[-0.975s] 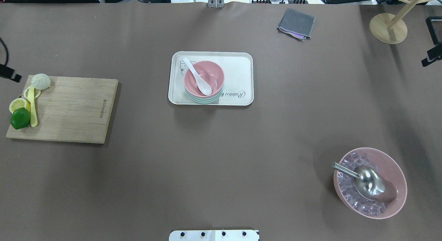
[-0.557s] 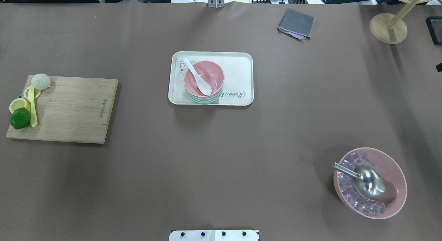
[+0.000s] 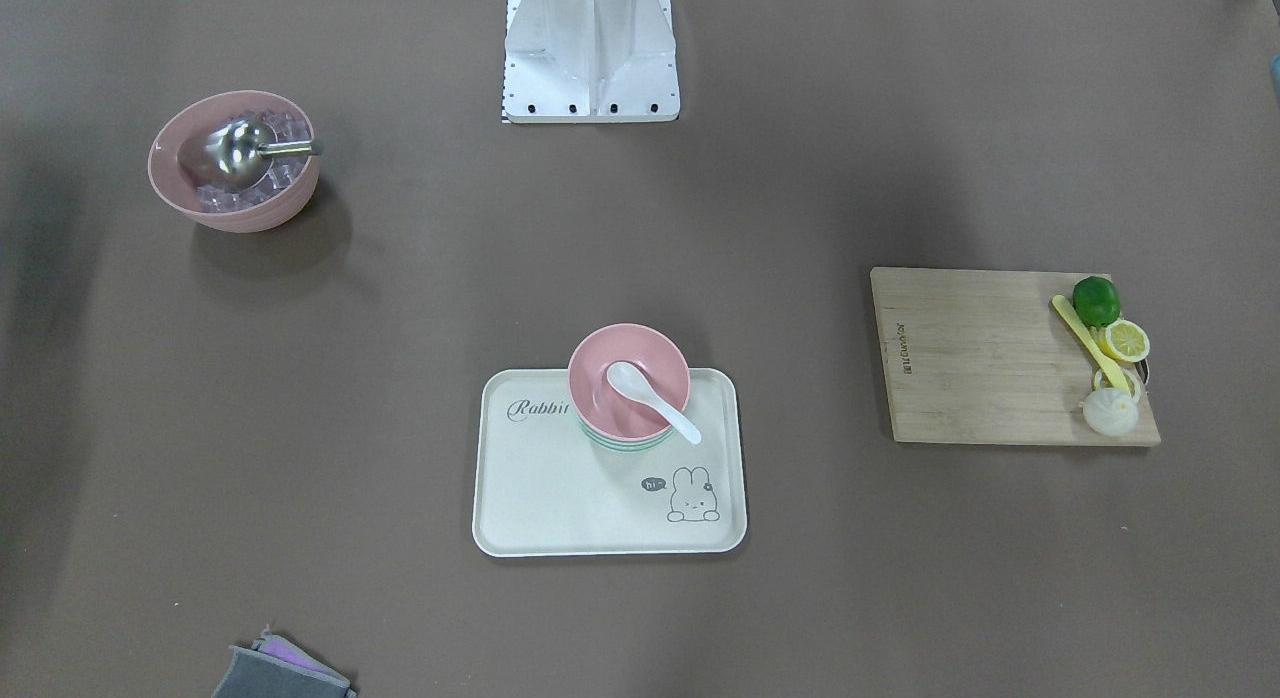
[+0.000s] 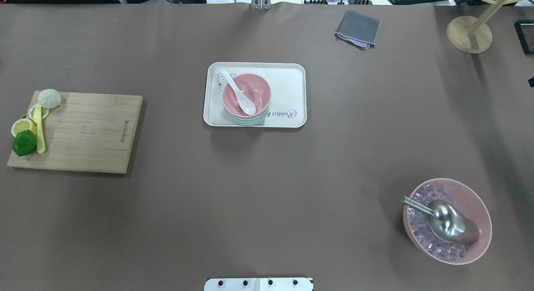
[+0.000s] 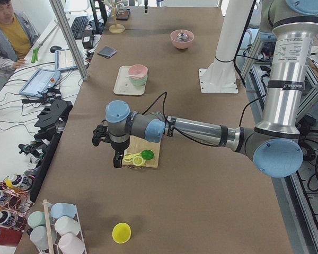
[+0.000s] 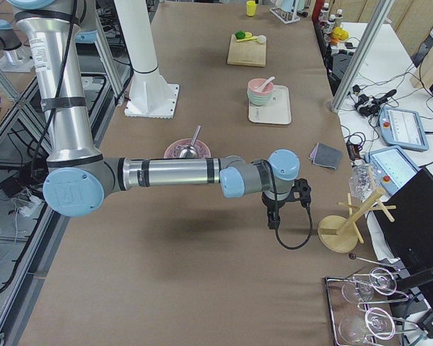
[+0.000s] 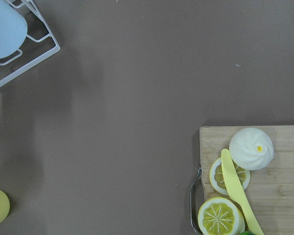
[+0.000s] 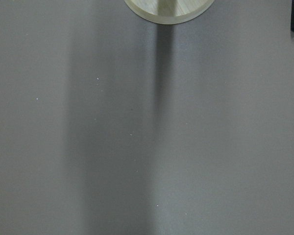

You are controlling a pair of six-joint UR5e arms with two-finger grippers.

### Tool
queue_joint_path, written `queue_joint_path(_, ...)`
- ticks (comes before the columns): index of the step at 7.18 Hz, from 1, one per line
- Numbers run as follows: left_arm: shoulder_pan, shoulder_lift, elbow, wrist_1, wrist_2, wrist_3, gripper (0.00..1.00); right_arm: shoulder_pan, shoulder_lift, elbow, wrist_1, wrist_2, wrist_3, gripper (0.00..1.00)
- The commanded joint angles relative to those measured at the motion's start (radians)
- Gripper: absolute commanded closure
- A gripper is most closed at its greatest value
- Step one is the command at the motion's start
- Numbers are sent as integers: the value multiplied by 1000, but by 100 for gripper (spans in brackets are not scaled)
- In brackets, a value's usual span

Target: Stack pink bowl on green and place spoon

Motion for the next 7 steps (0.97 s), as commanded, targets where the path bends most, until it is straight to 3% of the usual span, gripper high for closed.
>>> queue_joint_path(1, 1, -9, 17, -32, 1, 4, 2, 5, 0, 11, 3, -44, -2, 0)
queue_joint_path(2, 1, -16, 84, -104, 1, -3, 2, 5, 3, 1, 3, -38, 4, 0)
queue_joint_path(3, 1, -3, 87, -169, -2, -8, 2, -6, 12, -6, 6, -65, 11, 0)
queue_joint_path(7, 1, -4, 100, -165, -8, -16, 2, -6, 14, -67, 11, -76, 4, 0)
